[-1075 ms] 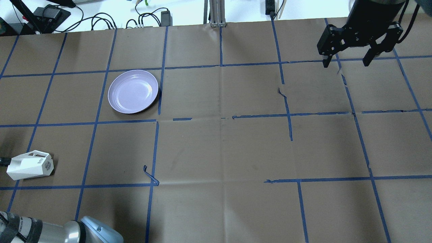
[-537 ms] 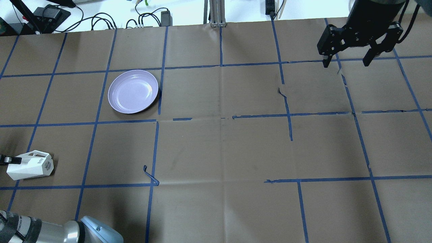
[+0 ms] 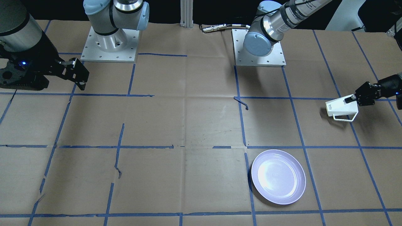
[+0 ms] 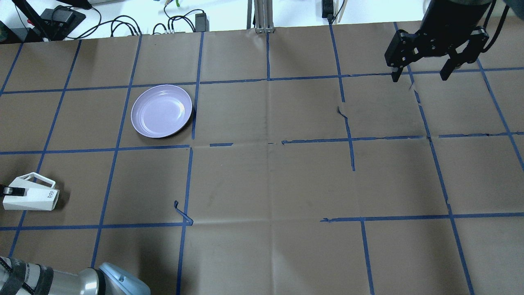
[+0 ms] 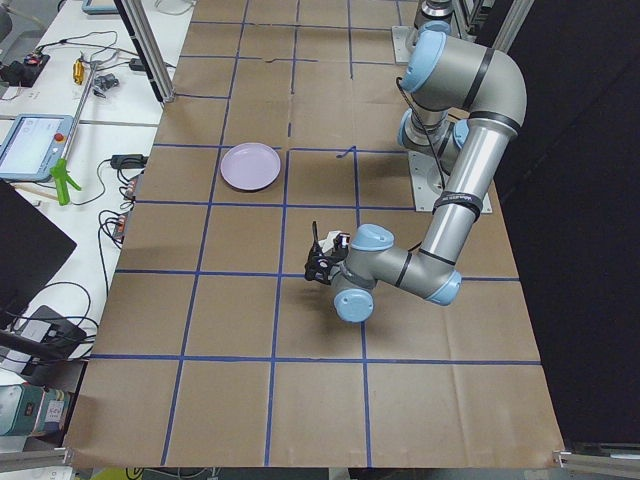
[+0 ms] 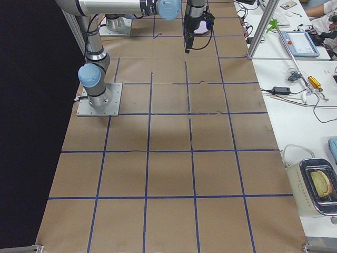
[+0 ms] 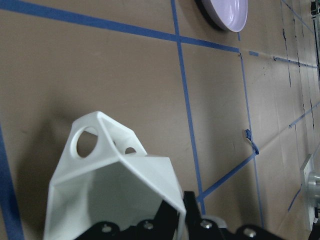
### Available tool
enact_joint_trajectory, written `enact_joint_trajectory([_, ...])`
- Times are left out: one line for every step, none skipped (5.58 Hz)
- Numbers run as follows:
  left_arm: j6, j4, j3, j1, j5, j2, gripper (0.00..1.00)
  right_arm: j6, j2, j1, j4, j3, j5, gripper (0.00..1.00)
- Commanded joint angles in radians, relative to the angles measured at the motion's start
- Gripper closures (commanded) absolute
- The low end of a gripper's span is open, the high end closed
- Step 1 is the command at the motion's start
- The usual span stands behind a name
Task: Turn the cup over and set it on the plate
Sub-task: 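Close the left gripper on the mug's open end and lift it, then carry the mug with the left gripper over the white plate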
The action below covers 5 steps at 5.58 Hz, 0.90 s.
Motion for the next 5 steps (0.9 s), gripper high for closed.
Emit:
enact_joint_trajectory([-0.106, -0.015, 0.014, -0.081, -0.01, 0.115, 1.0, 0.0, 0.0, 0.0, 0.0, 0.0, 0.0, 0.0])
enact_joint_trajectory([-0.132, -0.007, 0.014, -0.154, 0.0, 0.18, 1.0, 0.0, 0.0, 0.0, 0.0, 0.0, 0.0, 0.0])
enact_joint_trajectory([-0.187, 0.058, 0.012, -0.236, 0.003, 0.226, 1.0, 0.0, 0.0, 0.0, 0.0, 0.0, 0.0, 0.0])
enact_joint_trajectory([-0.264, 0.151, 0.006, -0.328, 0.016, 0.249, 1.0, 0.0, 0.0, 0.0, 0.0, 0.0, 0.0, 0.0])
enact_joint_trajectory([-0.372, 0.268, -0.003, -0.427, 0.073, 0.257, 1.0, 0.0, 0.0, 0.0, 0.0, 0.0, 0.0, 0.0])
